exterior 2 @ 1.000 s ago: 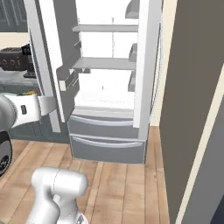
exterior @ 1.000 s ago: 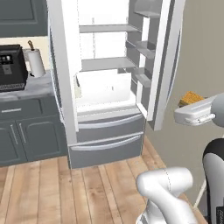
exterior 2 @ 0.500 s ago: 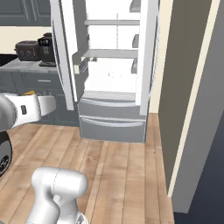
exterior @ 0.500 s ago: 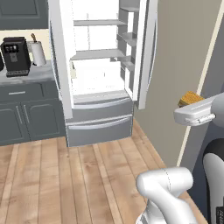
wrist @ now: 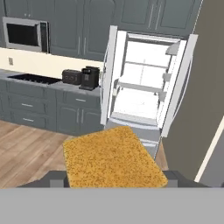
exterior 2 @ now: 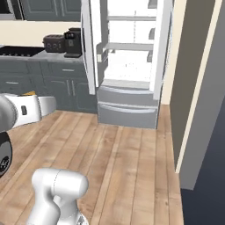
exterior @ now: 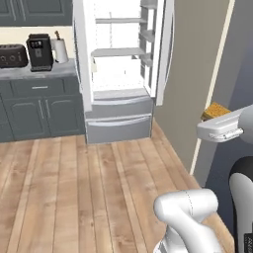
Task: Take the cake and donut from the fridge and place them on the empty tray on the dining counter.
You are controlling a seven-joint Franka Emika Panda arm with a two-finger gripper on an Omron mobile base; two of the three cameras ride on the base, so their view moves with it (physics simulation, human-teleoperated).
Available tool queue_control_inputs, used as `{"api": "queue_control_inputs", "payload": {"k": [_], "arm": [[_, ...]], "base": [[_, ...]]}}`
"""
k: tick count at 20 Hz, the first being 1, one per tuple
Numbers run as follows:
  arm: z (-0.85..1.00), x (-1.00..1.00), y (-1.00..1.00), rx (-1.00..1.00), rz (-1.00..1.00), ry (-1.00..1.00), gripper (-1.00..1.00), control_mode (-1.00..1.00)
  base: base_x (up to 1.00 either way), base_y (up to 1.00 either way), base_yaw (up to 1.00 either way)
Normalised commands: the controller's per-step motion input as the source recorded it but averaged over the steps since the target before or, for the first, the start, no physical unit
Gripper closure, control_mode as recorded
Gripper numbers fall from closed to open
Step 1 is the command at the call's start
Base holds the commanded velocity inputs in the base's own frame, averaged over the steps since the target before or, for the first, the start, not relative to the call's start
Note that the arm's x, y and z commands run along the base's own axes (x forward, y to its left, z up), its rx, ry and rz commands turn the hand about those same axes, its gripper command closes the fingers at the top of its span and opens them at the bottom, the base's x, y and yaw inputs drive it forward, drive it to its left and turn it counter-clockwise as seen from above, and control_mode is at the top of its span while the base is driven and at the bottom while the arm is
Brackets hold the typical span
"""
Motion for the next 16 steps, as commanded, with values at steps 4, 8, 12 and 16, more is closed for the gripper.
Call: {"api": "queue_control_inputs", "payload": {"k": [4, 8, 12, 16], "arm": [[0.00, 0.00, 0.00, 0.00, 0.00, 0.00, 1.00, 1.00], [0.00, 0.00, 0.00, 0.00, 0.00, 0.00, 1.00, 1.00], [0.00, 0.00, 0.00, 0.00, 0.00, 0.00, 1.00, 1.00], [0.00, 0.00, 0.00, 0.00, 0.00, 0.00, 1.00, 1.00]], "base": [[-1.00, 0.44, 0.35], [-1.00, 0.45, 0.35], [-1.00, 0.43, 0.34], [-1.00, 0.40, 0.34]]}}
